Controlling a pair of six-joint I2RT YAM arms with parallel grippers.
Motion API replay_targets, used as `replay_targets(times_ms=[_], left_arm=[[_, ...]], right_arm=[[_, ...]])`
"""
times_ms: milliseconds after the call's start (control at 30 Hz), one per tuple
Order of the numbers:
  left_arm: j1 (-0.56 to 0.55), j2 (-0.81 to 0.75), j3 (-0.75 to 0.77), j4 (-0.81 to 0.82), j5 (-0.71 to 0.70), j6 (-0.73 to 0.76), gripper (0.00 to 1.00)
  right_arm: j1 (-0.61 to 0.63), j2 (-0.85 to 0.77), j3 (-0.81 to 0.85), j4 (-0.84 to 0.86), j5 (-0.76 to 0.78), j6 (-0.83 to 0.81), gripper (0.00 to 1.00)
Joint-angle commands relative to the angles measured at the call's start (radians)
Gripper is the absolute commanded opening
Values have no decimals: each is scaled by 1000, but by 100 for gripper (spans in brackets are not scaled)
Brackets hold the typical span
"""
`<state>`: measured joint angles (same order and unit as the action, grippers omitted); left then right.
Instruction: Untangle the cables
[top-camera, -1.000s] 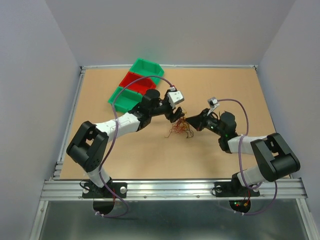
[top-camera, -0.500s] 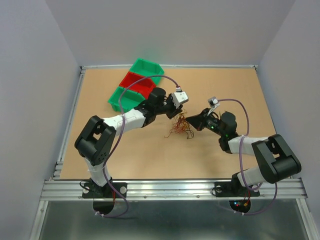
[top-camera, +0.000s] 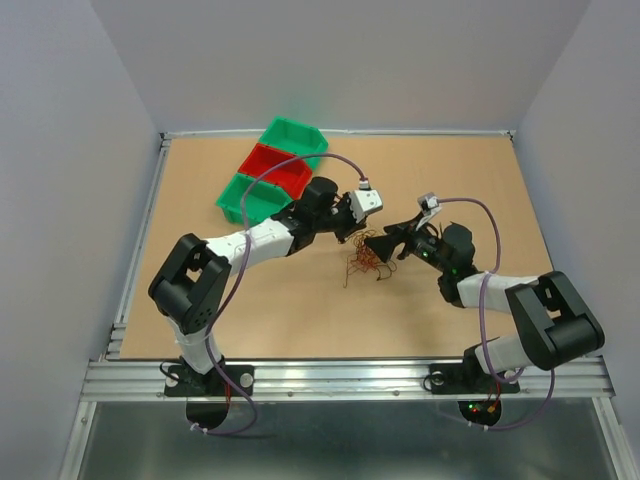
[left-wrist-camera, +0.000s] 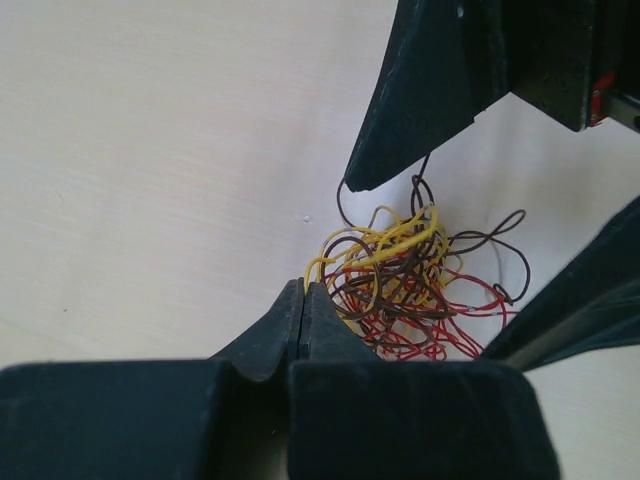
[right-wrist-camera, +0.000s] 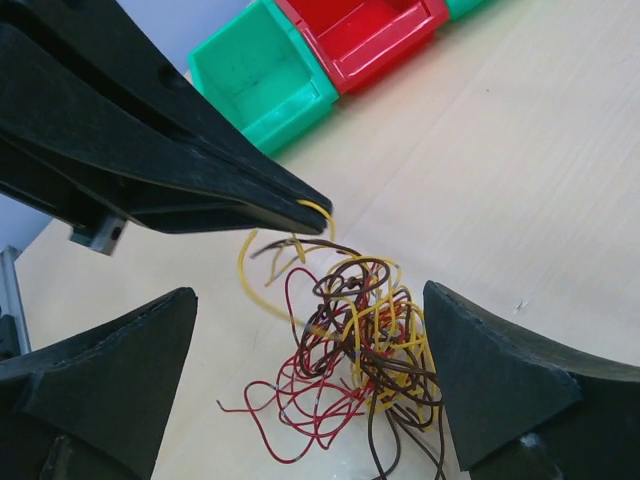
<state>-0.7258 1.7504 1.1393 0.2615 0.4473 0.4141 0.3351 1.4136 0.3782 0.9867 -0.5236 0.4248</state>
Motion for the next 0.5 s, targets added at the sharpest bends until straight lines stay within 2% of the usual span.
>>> replay_targets(times_ms=[0,233,300,333,400,433,467], left_arm=[[-1,-109,28,-21,44,-14,0],[-1,-150,43,-41,96,-52,0],[-1,-154,66,-67,103,-69,0],[-1,-155,101,-77,111,-90,0],[-1,-169,154,-126,107,-118,0],[-1,-178,237,-157,94,-135,0],[-1,-190,291,-192,76,-136,0]], right_arm=[[7,30,21,35,10,-52,100],[44,171,97,43,-7,-115,100],[74,205,142,43,11,-129,92],[84,240,157,41,22,-129,75],[93,269,198,41,31,-121,50],[96,297,208,41,55,-101,26],[96,306,212,41,80,-90,19]])
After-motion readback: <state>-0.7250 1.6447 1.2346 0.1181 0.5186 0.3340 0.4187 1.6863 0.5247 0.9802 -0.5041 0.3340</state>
